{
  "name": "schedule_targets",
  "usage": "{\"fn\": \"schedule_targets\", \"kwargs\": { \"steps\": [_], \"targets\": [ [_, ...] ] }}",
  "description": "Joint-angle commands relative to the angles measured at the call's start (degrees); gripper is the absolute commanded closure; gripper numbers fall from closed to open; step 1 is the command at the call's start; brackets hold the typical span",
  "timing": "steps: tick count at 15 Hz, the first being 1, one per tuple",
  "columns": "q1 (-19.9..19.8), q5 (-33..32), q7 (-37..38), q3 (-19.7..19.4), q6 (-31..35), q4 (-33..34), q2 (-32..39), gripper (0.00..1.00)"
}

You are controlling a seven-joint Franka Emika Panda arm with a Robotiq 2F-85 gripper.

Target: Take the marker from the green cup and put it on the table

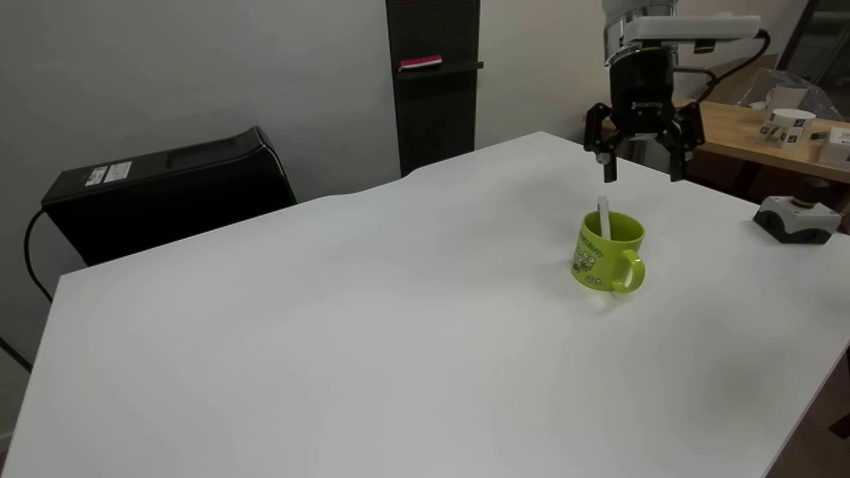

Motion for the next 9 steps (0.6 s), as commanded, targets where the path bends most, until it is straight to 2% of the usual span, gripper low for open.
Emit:
{"fn": "schedule_targets", "kwargs": {
  "steps": [1,9],
  "targets": [
    [-0.1,-0.4,2.2,0.3,-0.1,4.0,3.9,0.00],
    [0.7,-0.9,4.4,0.5,0.8,8.9,9.7,0.00]
  ]
}}
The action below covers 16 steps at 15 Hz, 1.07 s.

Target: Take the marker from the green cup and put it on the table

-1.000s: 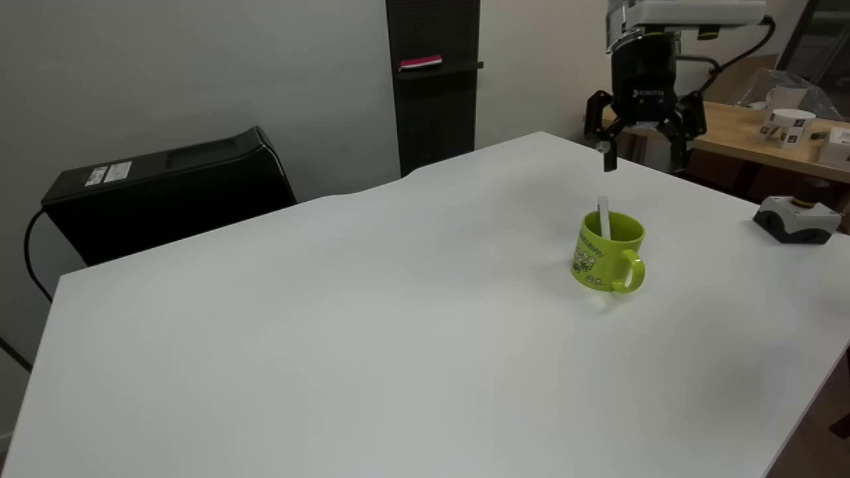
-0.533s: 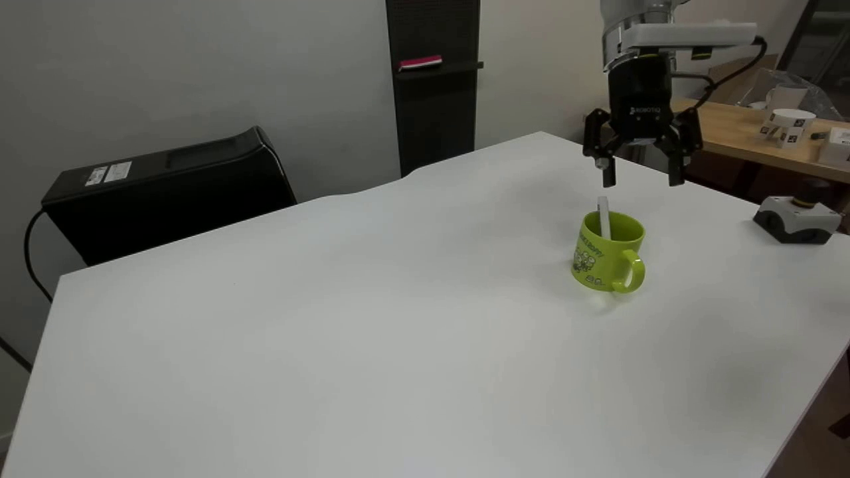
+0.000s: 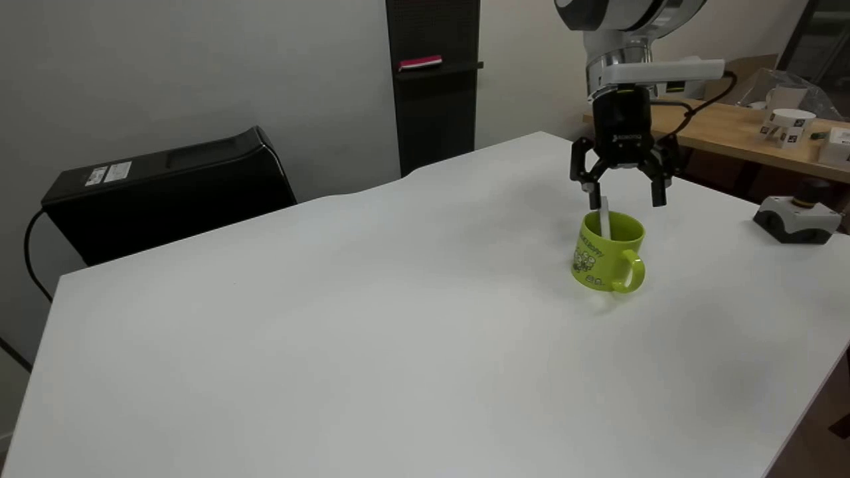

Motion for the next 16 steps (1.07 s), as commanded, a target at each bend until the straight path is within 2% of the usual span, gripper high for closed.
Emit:
{"fn": "schedule_targets", "kwargs": {
  "steps": [1,9,10,11,16],
  "targets": [
    [0.7,-0.8,3.5,0.0,0.3,4.0,2.6,0.00],
    [1.1,-1.6,4.8,-0.1,0.6,6.2,4.1,0.00],
    [1.1,-1.8,4.8,-0.1,0.4,6.5,4.1,0.25],
    [1.1,-2.1,4.9,-0.2,0.4,6.6,4.1,0.26],
    [1.3,-2.9,6.0,-0.4,0.0,7.5,4.4,0.61]
  ]
}}
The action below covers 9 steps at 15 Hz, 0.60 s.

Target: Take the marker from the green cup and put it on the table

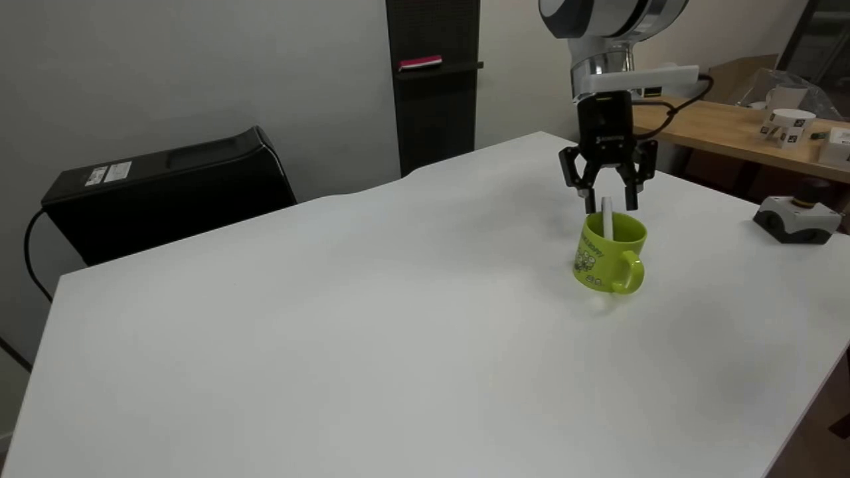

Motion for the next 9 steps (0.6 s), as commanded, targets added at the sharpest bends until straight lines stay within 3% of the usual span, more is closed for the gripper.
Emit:
{"fn": "schedule_targets", "kwargs": {
  "steps": [1,6,9],
  "targets": [
    [0.5,-1.5,3.0,-0.5,-1.6,3.0,1.5,0.67],
    [0.4,-2.4,4.9,-0.6,-3.2,4.7,2.3,0.99],
    [0.2,-2.4,6.2,-0.7,-5.0,6.7,2.5,0.96]
  ]
}}
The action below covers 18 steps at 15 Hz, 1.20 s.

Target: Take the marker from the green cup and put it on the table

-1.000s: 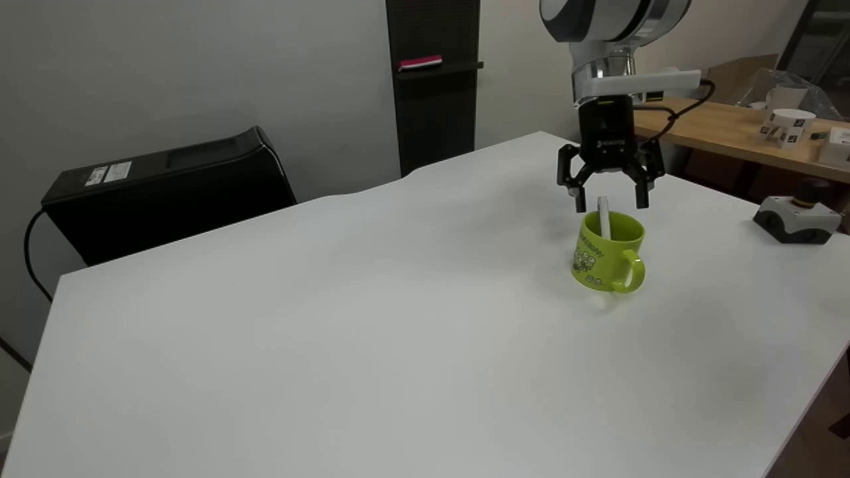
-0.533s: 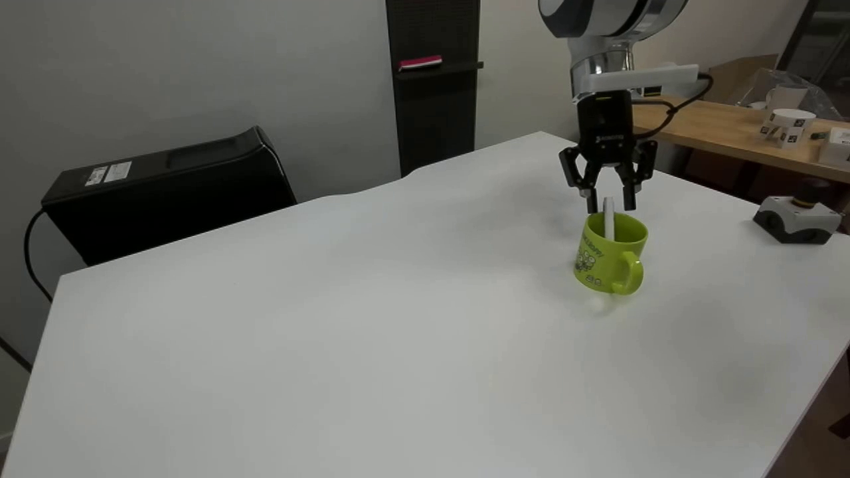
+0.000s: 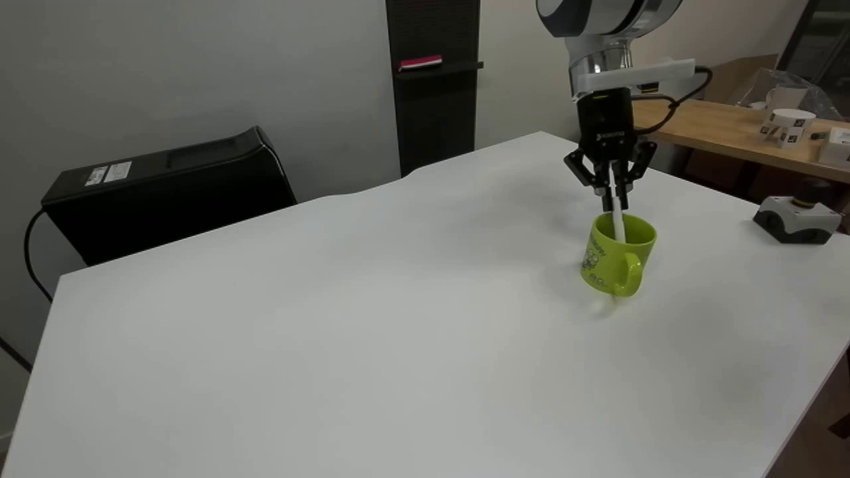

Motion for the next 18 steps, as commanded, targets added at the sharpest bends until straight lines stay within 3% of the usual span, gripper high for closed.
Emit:
{"fn": "schedule_targets", "kwargs": {
  "steps": [1,18],
  "targets": [
    [0.1,-0.4,3.2,-0.6,-4.2,5.4,1.6,0.96],
    [2.8,-0.9,7.0,-0.3,-12.6,16.4,-1.1,0.96]
  ]
}}
